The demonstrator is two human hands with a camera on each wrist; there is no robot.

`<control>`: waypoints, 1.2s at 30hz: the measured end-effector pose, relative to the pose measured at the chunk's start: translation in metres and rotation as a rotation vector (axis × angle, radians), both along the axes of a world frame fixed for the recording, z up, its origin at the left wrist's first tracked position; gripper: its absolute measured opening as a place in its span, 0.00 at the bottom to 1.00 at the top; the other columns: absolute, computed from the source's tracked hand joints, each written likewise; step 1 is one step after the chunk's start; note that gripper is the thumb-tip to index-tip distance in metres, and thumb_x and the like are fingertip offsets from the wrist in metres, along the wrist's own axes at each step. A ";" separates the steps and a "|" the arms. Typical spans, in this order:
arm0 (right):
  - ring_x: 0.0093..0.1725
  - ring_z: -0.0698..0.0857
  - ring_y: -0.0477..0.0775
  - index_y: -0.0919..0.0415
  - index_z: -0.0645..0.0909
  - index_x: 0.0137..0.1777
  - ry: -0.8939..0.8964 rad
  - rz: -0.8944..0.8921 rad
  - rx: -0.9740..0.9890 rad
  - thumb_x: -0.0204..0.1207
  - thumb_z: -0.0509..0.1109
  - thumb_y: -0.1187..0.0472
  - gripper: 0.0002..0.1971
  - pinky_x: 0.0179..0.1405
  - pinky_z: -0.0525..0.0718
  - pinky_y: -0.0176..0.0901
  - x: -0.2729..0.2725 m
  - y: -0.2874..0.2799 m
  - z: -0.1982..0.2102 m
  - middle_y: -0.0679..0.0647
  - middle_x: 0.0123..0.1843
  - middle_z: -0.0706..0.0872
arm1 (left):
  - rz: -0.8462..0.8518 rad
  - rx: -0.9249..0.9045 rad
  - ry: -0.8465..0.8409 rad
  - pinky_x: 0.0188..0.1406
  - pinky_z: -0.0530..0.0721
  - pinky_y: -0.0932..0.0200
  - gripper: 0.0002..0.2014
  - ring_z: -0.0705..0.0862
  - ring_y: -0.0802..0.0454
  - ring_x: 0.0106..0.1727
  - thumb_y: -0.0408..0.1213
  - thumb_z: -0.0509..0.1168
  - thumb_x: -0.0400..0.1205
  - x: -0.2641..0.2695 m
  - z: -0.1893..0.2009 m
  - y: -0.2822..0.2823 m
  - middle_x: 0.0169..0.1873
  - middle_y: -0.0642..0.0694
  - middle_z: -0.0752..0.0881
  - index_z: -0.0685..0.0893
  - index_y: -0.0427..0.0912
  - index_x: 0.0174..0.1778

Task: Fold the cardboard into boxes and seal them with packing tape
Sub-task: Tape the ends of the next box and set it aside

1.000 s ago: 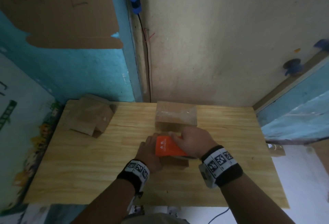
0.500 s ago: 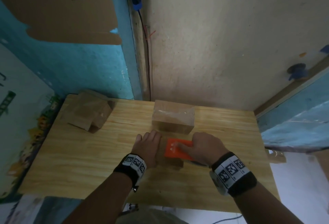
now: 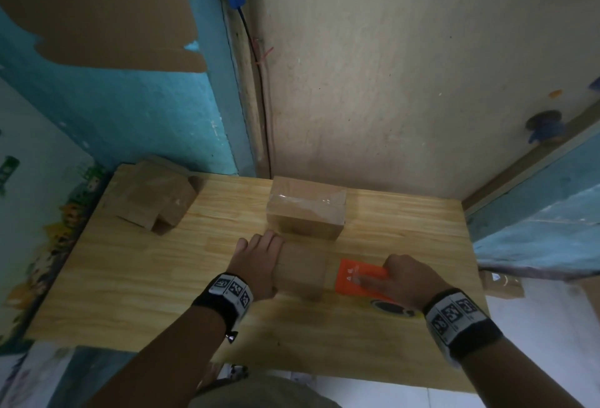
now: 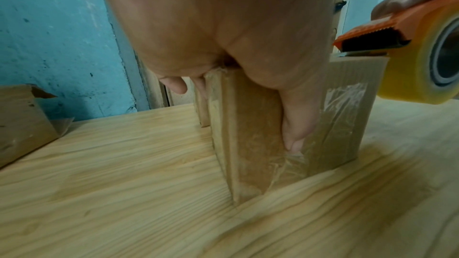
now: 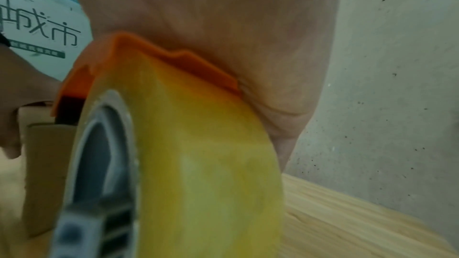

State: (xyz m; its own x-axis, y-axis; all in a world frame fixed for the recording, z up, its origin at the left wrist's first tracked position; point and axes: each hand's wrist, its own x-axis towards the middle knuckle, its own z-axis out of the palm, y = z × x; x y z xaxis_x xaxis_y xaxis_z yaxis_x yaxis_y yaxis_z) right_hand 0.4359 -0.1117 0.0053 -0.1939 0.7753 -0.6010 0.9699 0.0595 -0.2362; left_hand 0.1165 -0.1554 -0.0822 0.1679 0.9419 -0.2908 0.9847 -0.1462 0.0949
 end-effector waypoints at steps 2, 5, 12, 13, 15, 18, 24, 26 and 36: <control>0.35 0.93 0.50 0.53 0.83 0.48 0.030 -0.012 -0.019 0.67 0.67 0.14 0.39 0.42 0.95 0.51 0.003 0.000 -0.004 0.52 0.41 0.92 | 0.007 -0.001 -0.008 0.70 0.74 0.43 0.52 0.74 0.49 0.71 0.62 0.78 0.62 0.001 0.001 0.000 0.74 0.53 0.69 0.63 0.53 0.80; 0.32 0.93 0.50 0.55 0.85 0.47 0.074 -0.028 -0.034 0.66 0.68 0.14 0.40 0.39 0.95 0.51 0.007 0.001 -0.009 0.53 0.38 0.93 | 0.017 -0.009 -0.005 0.70 0.74 0.43 0.51 0.74 0.49 0.71 0.61 0.79 0.63 0.002 0.003 -0.001 0.73 0.53 0.69 0.63 0.53 0.79; 0.31 0.94 0.55 0.57 0.87 0.45 0.137 -0.038 -0.078 0.62 0.68 0.12 0.44 0.37 0.94 0.54 0.012 0.006 -0.016 0.55 0.36 0.94 | 0.019 -0.003 -0.004 0.70 0.75 0.43 0.50 0.75 0.49 0.70 0.62 0.78 0.63 0.003 0.004 -0.001 0.73 0.53 0.70 0.65 0.52 0.79; 0.32 0.94 0.54 0.57 0.87 0.46 0.130 -0.046 -0.078 0.62 0.68 0.12 0.44 0.38 0.94 0.53 0.014 0.007 -0.015 0.55 0.37 0.94 | 0.018 -0.001 -0.004 0.70 0.75 0.43 0.50 0.76 0.49 0.70 0.62 0.78 0.63 0.003 0.004 -0.001 0.73 0.53 0.70 0.65 0.52 0.79; 0.33 0.94 0.52 0.56 0.86 0.48 0.099 -0.058 -0.070 0.63 0.69 0.13 0.42 0.39 0.95 0.52 0.020 0.010 -0.013 0.54 0.39 0.94 | 0.018 0.008 -0.002 0.71 0.75 0.43 0.50 0.75 0.49 0.71 0.63 0.78 0.64 0.003 0.002 -0.001 0.74 0.52 0.71 0.65 0.51 0.79; 0.32 0.93 0.51 0.55 0.85 0.48 0.052 -0.055 -0.069 0.64 0.69 0.14 0.40 0.38 0.95 0.50 0.028 0.014 -0.013 0.53 0.39 0.93 | 0.028 0.005 -0.001 0.73 0.73 0.43 0.50 0.74 0.48 0.72 0.63 0.77 0.65 0.004 0.002 0.000 0.75 0.52 0.69 0.64 0.51 0.81; 0.47 0.89 0.47 0.50 0.82 0.60 -0.153 0.156 -0.040 0.62 0.67 0.12 0.44 0.54 0.91 0.47 0.002 0.015 -0.025 0.46 0.50 0.88 | 0.032 -0.003 -0.012 0.73 0.73 0.42 0.50 0.73 0.47 0.72 0.62 0.78 0.64 0.005 0.001 0.001 0.75 0.51 0.69 0.64 0.51 0.80; 0.51 0.88 0.48 0.51 0.82 0.62 -0.187 0.203 -0.031 0.62 0.66 0.11 0.46 0.59 0.90 0.49 -0.007 0.017 -0.025 0.45 0.52 0.87 | 0.027 -0.002 -0.013 0.73 0.73 0.43 0.50 0.74 0.48 0.71 0.62 0.78 0.64 0.004 0.000 0.001 0.74 0.52 0.69 0.65 0.51 0.79; 0.52 0.86 0.50 0.51 0.81 0.63 -0.264 0.279 -0.036 0.61 0.65 0.10 0.47 0.61 0.89 0.51 -0.043 0.026 -0.029 0.46 0.52 0.86 | 0.010 -0.016 0.054 0.73 0.75 0.40 0.52 0.75 0.45 0.71 0.63 0.78 0.64 0.006 -0.003 0.003 0.75 0.49 0.69 0.63 0.49 0.80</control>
State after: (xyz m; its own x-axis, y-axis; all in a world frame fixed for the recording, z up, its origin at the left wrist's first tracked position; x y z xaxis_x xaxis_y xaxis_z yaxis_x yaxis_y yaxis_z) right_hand 0.3932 -0.0856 -0.0241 -0.2294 0.6924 -0.6841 0.9453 0.3260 0.0130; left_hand 0.1223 -0.1520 -0.0849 0.1419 0.9386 -0.3145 0.9899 -0.1349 0.0440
